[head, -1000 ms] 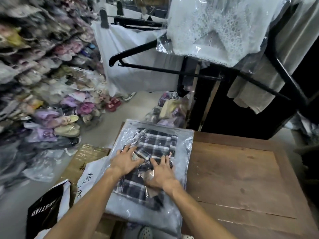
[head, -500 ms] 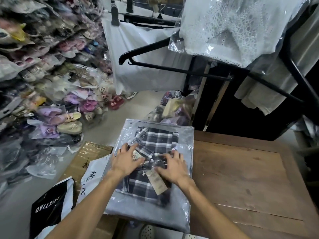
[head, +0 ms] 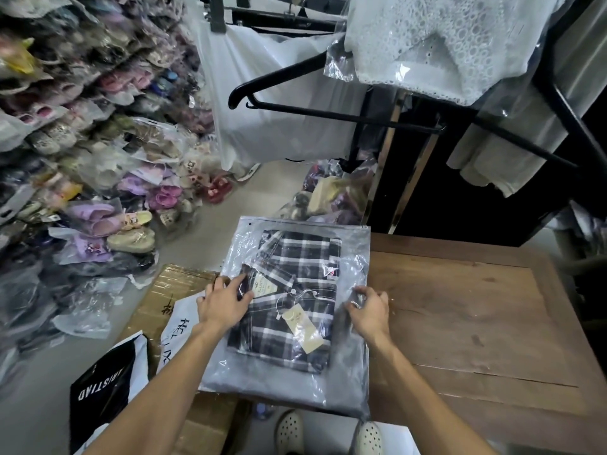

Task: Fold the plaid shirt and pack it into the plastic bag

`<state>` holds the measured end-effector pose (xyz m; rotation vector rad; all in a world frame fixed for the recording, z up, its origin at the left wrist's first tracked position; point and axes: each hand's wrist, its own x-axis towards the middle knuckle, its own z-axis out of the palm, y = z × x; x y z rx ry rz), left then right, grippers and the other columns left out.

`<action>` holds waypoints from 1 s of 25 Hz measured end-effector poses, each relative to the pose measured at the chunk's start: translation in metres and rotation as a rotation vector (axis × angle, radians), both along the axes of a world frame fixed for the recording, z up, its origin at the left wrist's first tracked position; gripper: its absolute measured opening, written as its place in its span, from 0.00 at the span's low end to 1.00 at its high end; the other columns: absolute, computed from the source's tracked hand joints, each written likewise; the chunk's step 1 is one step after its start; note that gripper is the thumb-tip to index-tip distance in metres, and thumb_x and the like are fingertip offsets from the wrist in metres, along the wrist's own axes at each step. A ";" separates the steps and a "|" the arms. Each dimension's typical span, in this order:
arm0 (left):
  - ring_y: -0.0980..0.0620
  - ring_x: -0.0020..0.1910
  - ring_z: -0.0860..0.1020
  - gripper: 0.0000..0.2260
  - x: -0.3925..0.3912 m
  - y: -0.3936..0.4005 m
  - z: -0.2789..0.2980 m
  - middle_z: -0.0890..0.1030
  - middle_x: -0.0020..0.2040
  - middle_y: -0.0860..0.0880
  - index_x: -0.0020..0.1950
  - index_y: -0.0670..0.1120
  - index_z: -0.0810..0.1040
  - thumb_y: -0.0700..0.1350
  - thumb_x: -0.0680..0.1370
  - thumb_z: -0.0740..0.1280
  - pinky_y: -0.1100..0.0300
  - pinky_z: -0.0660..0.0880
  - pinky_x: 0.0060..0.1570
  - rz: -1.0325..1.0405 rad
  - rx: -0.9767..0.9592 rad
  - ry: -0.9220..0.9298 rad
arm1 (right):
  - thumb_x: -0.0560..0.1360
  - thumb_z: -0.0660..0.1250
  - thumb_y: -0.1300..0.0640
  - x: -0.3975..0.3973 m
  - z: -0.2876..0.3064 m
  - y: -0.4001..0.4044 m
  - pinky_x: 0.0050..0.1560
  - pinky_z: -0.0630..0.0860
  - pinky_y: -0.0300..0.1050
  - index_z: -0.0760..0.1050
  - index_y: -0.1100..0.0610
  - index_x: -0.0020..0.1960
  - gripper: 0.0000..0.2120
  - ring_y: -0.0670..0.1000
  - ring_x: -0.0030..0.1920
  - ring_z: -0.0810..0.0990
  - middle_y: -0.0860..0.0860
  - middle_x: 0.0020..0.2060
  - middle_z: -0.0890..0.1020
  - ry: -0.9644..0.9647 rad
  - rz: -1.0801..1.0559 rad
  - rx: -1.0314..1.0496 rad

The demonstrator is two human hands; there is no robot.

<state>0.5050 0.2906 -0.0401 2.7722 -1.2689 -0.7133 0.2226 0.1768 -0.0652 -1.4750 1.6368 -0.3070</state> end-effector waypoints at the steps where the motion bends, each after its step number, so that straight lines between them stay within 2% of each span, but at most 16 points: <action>1: 0.40 0.73 0.65 0.27 -0.001 0.001 0.001 0.66 0.77 0.44 0.79 0.59 0.63 0.63 0.82 0.60 0.41 0.65 0.68 0.000 0.000 -0.023 | 0.77 0.74 0.58 0.000 0.001 0.000 0.68 0.71 0.46 0.76 0.55 0.68 0.21 0.60 0.63 0.77 0.58 0.64 0.70 -0.017 0.010 0.007; 2: 0.40 0.72 0.66 0.26 -0.002 0.001 0.002 0.66 0.76 0.43 0.79 0.58 0.63 0.62 0.82 0.60 0.41 0.65 0.68 0.000 -0.003 -0.040 | 0.77 0.75 0.58 0.000 0.004 0.000 0.67 0.71 0.44 0.76 0.56 0.68 0.21 0.59 0.62 0.77 0.58 0.64 0.70 -0.020 0.027 0.011; 4: 0.40 0.71 0.67 0.26 -0.003 0.002 0.002 0.67 0.76 0.43 0.79 0.56 0.63 0.61 0.82 0.60 0.40 0.65 0.68 -0.013 -0.032 -0.074 | 0.77 0.74 0.55 0.000 0.006 0.001 0.69 0.70 0.49 0.74 0.57 0.70 0.23 0.60 0.63 0.74 0.60 0.66 0.69 0.085 0.069 -0.069; 6: 0.40 0.71 0.67 0.27 -0.008 0.002 0.003 0.68 0.75 0.43 0.79 0.56 0.64 0.63 0.81 0.60 0.40 0.65 0.68 -0.044 -0.065 -0.080 | 0.76 0.71 0.48 0.003 0.010 0.011 0.67 0.70 0.53 0.72 0.54 0.72 0.27 0.61 0.65 0.69 0.61 0.68 0.68 0.241 0.155 -0.269; 9: 0.39 0.73 0.65 0.30 -0.014 0.000 0.005 0.66 0.77 0.44 0.79 0.58 0.62 0.68 0.79 0.59 0.38 0.66 0.68 -0.100 -0.042 -0.033 | 0.74 0.68 0.36 0.016 0.014 0.029 0.72 0.64 0.56 0.69 0.46 0.76 0.33 0.59 0.73 0.63 0.57 0.77 0.62 0.270 0.418 -0.438; 12: 0.40 0.74 0.64 0.33 -0.017 -0.001 0.005 0.64 0.78 0.47 0.78 0.60 0.62 0.71 0.76 0.59 0.37 0.67 0.68 -0.132 -0.006 0.010 | 0.73 0.65 0.31 0.028 0.010 0.039 0.77 0.59 0.57 0.65 0.43 0.78 0.36 0.58 0.77 0.58 0.51 0.80 0.58 0.338 0.587 -0.399; 17: 0.40 0.74 0.63 0.32 -0.014 0.002 0.000 0.63 0.79 0.47 0.78 0.60 0.63 0.70 0.77 0.60 0.38 0.67 0.67 -0.133 -0.017 0.037 | 0.75 0.63 0.31 0.032 0.008 0.044 0.78 0.55 0.57 0.62 0.42 0.79 0.35 0.58 0.79 0.55 0.49 0.81 0.58 0.354 0.576 -0.309; 22: 0.38 0.73 0.66 0.33 -0.008 -0.004 0.010 0.65 0.78 0.44 0.79 0.58 0.62 0.70 0.77 0.60 0.37 0.66 0.68 -0.216 0.079 -0.045 | 0.75 0.64 0.32 0.032 0.017 0.041 0.77 0.58 0.57 0.64 0.43 0.78 0.35 0.58 0.77 0.59 0.51 0.80 0.60 0.374 0.612 -0.281; 25: 0.39 0.71 0.70 0.28 -0.009 -0.023 0.032 0.71 0.73 0.45 0.76 0.58 0.67 0.68 0.78 0.59 0.38 0.66 0.68 -0.281 0.078 -0.082 | 0.78 0.61 0.34 0.036 0.032 0.026 0.74 0.63 0.56 0.69 0.46 0.75 0.29 0.57 0.73 0.66 0.51 0.76 0.66 0.320 0.593 -0.265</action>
